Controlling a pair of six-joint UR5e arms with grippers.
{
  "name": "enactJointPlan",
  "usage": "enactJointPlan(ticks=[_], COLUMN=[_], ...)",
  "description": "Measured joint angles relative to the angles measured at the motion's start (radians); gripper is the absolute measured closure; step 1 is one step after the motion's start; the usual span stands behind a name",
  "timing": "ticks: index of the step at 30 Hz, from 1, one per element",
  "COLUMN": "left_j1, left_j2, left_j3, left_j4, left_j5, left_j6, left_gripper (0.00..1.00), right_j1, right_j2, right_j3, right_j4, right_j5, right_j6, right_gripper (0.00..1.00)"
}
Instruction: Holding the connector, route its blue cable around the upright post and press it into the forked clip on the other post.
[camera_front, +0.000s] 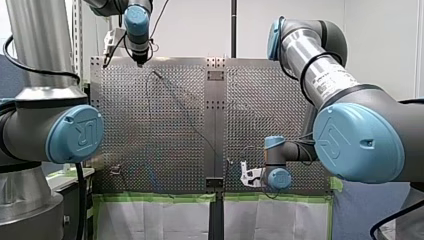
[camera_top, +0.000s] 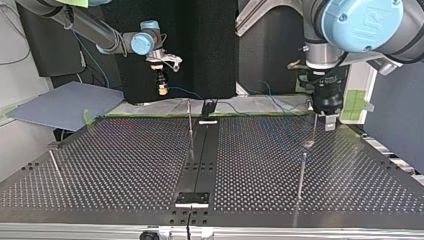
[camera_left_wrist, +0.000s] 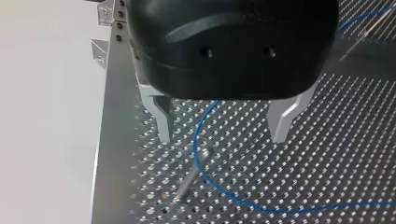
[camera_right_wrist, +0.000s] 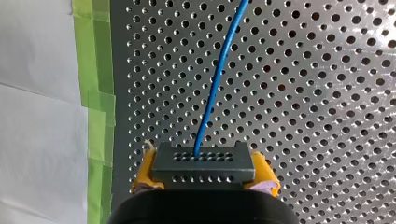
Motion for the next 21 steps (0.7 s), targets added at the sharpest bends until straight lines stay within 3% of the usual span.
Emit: enactJointPlan(ticks=[8, 21], left_j1=[-0.001, -0.04], left_j2=[-0.009, -0.091], left_j3=[0.001, 0.026], left_j4=[0.075, 0.183], left_j5=[0.003, 0.1], left_j6=[0.075, 0.162], left_gripper=[0.01, 0.01], right_j1=[-0.001, 0.002], right_j2=[0.0, 0.0], right_j3=[0.0, 0.0], right_j4=[-0.004, -0.004], right_j5=[0.0, 0.001], right_j6=[0.006, 0.016], right_gripper=[1.0, 1.0])
